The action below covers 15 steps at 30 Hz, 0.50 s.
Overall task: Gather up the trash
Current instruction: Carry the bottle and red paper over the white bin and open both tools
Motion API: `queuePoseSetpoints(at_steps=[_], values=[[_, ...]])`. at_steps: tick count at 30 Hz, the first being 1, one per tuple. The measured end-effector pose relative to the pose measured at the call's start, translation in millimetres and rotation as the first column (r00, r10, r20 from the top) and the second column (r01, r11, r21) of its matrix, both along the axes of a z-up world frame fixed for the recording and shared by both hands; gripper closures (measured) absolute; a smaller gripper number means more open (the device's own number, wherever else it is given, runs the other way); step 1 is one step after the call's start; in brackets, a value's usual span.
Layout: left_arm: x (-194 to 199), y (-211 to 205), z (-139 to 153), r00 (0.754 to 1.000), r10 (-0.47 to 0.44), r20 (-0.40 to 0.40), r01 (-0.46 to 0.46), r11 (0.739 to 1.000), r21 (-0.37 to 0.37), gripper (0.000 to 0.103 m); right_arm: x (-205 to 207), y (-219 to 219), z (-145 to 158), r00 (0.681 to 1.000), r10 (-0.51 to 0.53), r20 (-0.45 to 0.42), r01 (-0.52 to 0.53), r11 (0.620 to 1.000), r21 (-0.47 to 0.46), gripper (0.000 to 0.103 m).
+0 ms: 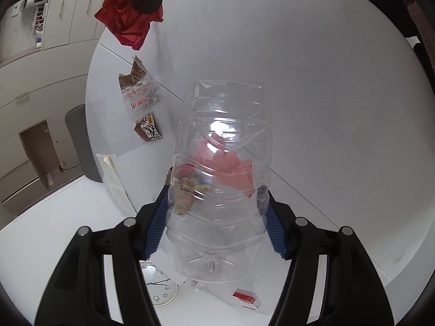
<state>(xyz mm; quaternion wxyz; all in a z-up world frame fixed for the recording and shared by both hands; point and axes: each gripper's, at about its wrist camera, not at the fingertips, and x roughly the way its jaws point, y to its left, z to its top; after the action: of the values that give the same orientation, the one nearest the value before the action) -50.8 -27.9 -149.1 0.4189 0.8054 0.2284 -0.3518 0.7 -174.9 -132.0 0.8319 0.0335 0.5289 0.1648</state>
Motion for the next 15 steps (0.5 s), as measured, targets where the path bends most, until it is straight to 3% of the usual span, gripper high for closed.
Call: queuePoseSetpoints(at_steps=[4,8,13,15], values=[[1.5,-3.3,-1.1,0.997,0.025,-0.070,-0.023,0.999,0.034,0.041,-6.5,-3.1,0.8,1.000,-0.014,-0.002,0.014,1.000,-0.005,0.064],[0.5,-2.6,-3.0,0.997,0.028,-0.076,-0.025,0.999,0.041,0.041,-10.8,-7.4,1.7,1.000,-0.029,-0.004,0.029,1.000,-0.003,0.064],[6.6,-2.4,4.8,0.992,0.088,-0.095,-0.088,0.996,-0.001,0.041,-14.5,-9.3,0.6,0.999,-0.034,-0.008,0.034,0.999,-0.003,0.064],[10.6,-2.5,13.0,0.981,0.145,-0.125,-0.153,0.987,-0.057,0.041,-16.5,-8.9,1.4,0.999,-0.032,-0.006,0.032,0.999,-0.003,0.064]])
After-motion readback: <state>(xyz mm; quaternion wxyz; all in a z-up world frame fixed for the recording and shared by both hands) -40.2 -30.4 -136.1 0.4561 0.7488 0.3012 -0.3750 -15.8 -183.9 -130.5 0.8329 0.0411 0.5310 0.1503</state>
